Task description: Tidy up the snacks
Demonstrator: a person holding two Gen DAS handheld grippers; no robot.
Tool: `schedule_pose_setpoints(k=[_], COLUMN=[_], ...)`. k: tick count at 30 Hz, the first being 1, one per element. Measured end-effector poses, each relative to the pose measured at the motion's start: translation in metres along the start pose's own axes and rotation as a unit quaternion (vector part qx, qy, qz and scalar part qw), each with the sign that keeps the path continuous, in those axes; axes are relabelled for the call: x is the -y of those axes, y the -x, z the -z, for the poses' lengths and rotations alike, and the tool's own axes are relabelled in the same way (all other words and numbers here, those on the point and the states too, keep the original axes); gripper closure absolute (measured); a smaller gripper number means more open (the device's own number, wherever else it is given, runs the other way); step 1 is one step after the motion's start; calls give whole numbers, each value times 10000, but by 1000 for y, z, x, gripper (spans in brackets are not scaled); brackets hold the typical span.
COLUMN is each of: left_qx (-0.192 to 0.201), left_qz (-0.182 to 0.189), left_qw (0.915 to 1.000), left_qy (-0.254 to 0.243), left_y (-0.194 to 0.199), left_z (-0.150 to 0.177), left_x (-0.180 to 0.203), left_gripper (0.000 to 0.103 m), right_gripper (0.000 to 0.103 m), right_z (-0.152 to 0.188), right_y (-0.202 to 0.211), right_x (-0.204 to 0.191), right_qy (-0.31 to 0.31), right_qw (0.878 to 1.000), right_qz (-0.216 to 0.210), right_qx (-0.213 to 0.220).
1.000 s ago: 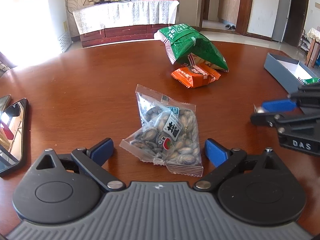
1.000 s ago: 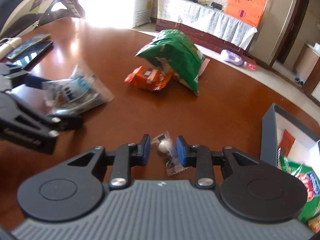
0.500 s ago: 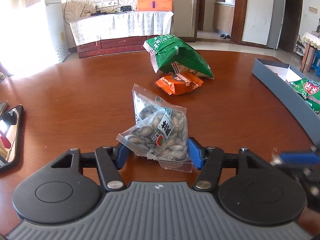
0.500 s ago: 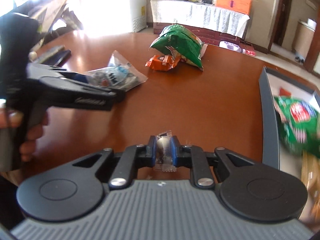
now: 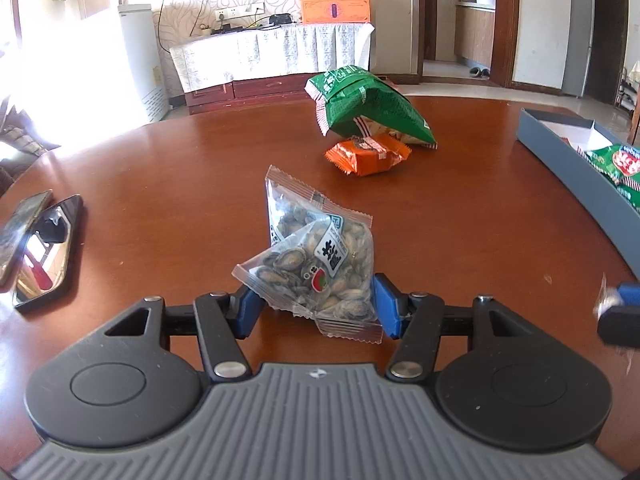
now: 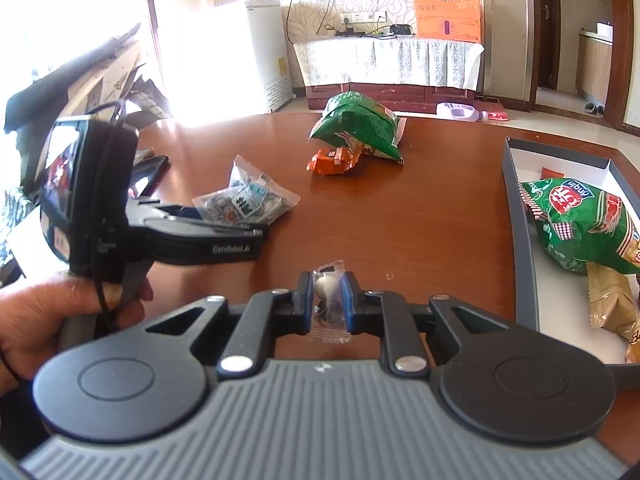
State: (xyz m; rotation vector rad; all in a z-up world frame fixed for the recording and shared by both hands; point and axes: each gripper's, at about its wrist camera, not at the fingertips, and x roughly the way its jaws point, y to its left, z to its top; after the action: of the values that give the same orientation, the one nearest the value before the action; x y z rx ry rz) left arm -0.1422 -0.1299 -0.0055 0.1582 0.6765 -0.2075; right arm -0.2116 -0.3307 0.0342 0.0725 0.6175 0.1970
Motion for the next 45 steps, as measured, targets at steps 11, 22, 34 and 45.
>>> schedule_pose_setpoints(k=[11,22,34,45], left_qx=[-107,4,261,412], left_qz=[-147,-148,-34,34], left_qw=[9997,9997,9996,9990], left_qy=[-152,-197,-137,-143], left_y=[32,56,66,71], left_z=[22,32,28,23], left_x=[8,23,39,52], left_gripper=[40,41,41,41], right_gripper=[85,85,85,85], right_z=[1,1,2,1], right_y=[9,24,38,44], right_x=[0,8,20,24], right_qy=[18,-50,-176,-171], right_qw=[10000,9999,9993,9991], right_qz=[8,51,121,121], right_qx=[5,129,298,359])
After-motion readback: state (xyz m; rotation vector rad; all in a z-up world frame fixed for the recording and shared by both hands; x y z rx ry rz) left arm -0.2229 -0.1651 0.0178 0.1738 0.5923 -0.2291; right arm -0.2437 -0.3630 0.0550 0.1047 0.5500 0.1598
